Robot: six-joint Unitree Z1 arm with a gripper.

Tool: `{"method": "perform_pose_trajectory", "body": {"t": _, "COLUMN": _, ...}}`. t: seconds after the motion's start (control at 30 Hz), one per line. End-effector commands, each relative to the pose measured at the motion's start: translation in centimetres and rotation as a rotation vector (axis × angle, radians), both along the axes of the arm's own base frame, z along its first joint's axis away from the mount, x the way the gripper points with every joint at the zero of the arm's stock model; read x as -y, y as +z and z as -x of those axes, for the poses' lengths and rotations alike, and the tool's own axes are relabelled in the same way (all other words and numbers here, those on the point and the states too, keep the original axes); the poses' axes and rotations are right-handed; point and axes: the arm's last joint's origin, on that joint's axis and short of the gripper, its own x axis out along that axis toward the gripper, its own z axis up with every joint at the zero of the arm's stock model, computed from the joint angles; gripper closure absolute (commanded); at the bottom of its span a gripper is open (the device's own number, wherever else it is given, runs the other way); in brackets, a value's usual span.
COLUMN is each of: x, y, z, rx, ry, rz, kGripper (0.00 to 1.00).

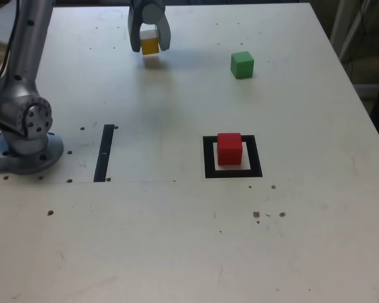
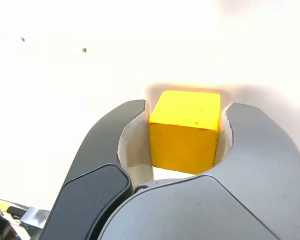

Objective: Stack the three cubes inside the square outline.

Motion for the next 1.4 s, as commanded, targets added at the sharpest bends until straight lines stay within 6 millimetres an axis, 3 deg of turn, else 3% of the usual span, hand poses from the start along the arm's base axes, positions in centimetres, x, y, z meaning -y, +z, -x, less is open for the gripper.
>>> {"method": "perform_pose_trajectory", "body": {"t": 0.0, "x": 1.1, "y": 1.1, "z": -0.1, "rx": 0.008, "ry": -0.010, "rz": -0.009, "kGripper": 1.00}}
{"method": "perform_pose_trajectory", "body": {"t": 0.2, "x": 6.7, "y": 3.8, "z": -0.9, "rx": 0.020, "ry": -0.059, "rz": -0.015, "kGripper": 1.00}}
{"method": "perform_pose_trajectory", "body": {"t": 0.43, "x": 15.3, "y": 7.1, "z": -1.6, "rx": 0.054, "ry": -0.124, "rz": -0.053, "kGripper": 1.00}}
{"method": "perform_pose_trajectory", "body": {"t": 0.6, "x": 21.4, "y": 8.8, "z": -1.9, "rx": 0.089, "ry": -0.176, "rz": -0.048, "kGripper": 1.00}}
{"method": "perform_pose_trajectory", "body": {"t": 0.7, "x": 23.9, "y": 9.1, "z": -2.5, "rx": 0.109, "ry": -0.197, "rz": -0.031, "kGripper": 1.00}}
{"method": "perform_pose_trajectory", "body": {"t": 0.93, "x": 28.5, "y": 8.6, "z": -4.3, "rx": 0.119, "ry": -0.230, "rz": -0.011, "kGripper": 1.00}}
{"method": "perform_pose_trajectory", "body": {"t": 1.2, "x": 31.6, "y": 7.2, "z": -6.1, "rx": 0.105, "ry": -0.244, "rz": -0.005, "kGripper": 1.00}}
{"method": "perform_pose_trajectory", "body": {"t": 1.37, "x": 33.0, "y": 7.5, "z": -6.8, "rx": 0.107, "ry": -0.254, "rz": -0.039, "kGripper": 1.00}}
